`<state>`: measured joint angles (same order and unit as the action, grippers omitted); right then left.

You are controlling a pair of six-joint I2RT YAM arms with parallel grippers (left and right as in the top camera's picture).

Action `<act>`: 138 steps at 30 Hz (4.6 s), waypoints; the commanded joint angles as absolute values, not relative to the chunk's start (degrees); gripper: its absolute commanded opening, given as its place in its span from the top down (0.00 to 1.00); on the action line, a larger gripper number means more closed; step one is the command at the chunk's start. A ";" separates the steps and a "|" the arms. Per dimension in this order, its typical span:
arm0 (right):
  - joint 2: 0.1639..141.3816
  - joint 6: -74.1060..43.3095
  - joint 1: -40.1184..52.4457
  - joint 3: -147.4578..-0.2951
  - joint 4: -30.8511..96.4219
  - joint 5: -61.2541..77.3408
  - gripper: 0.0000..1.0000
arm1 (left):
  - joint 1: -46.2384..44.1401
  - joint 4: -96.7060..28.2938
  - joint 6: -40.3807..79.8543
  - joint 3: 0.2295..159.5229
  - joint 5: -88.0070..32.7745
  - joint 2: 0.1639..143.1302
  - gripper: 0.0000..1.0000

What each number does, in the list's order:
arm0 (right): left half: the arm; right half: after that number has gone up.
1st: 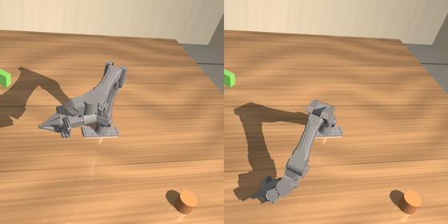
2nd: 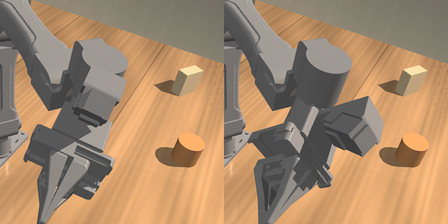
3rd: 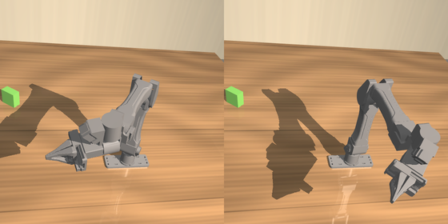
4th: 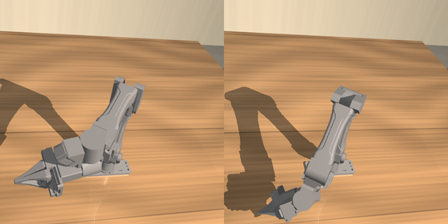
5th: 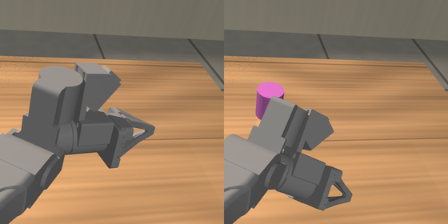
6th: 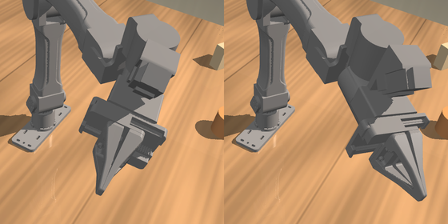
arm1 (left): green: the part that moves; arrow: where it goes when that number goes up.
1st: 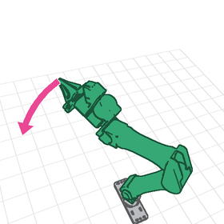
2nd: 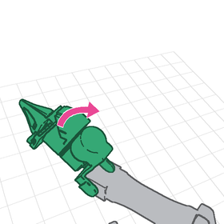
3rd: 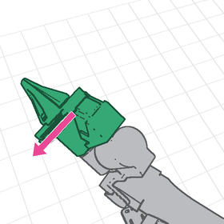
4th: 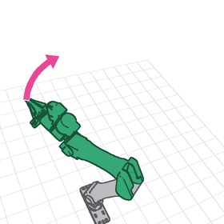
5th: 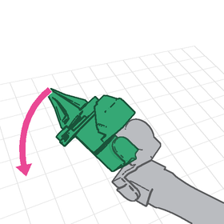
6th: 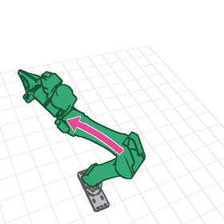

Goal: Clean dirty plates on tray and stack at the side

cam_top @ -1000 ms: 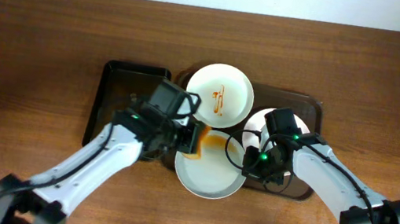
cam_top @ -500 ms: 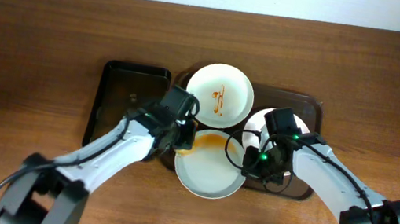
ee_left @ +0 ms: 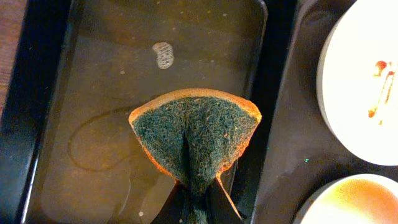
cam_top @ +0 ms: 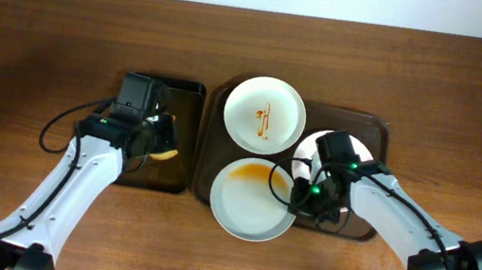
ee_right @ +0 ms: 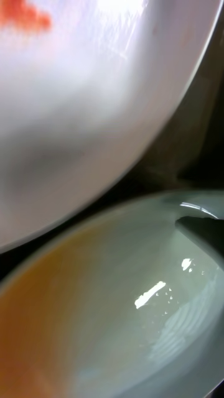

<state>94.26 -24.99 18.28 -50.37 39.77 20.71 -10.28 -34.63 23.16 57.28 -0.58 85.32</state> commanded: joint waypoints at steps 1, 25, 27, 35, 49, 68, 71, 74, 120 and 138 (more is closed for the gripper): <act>94.98 -24.82 19.64 -50.70 38.81 20.25 0.96 | -9.41 -35.27 22.20 58.13 0.03 88.99 1.00; 84.73 -19.94 44.36 -66.87 50.24 -59.86 0.96 | -8.29 -33.91 11.66 58.13 -0.62 97.19 1.00; 84.73 -19.94 44.62 -66.87 50.19 -59.86 0.96 | -8.29 -33.93 11.66 58.13 -0.62 97.19 1.00; 84.73 -21.93 44.58 -66.92 50.11 -56.31 0.96 | -8.29 -33.93 11.68 58.13 -0.62 97.19 1.00; 82.06 -29.41 22.87 -72.34 51.13 -33.87 0.96 | -8.12 -34.17 11.68 58.13 -0.84 97.19 1.00; 95.83 -20.67 -31.16 -72.93 50.06 4.38 0.34 | -8.23 -34.57 11.68 58.13 -1.10 97.19 1.00; 95.50 -10.66 -30.39 -72.99 54.96 19.88 0.30 | -8.19 -34.57 11.68 58.13 -1.06 97.19 1.00; 95.53 -4.43 -25.43 -72.40 63.68 22.55 0.35 | -8.19 -34.52 11.68 58.13 -1.08 97.19 1.00; 89.19 -22.17 2.79 -48.80 46.11 17.37 0.96 | -32.71 -14.11 37.28 58.54 -34.92 95.72 1.00; 89.19 -22.17 2.79 -48.80 46.28 17.39 0.96 | -44.05 2.94 53.12 58.54 -40.64 112.49 1.00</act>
<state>89.52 -22.09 2.26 -48.99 46.26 17.02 -43.33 2.68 52.25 58.02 -40.73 110.17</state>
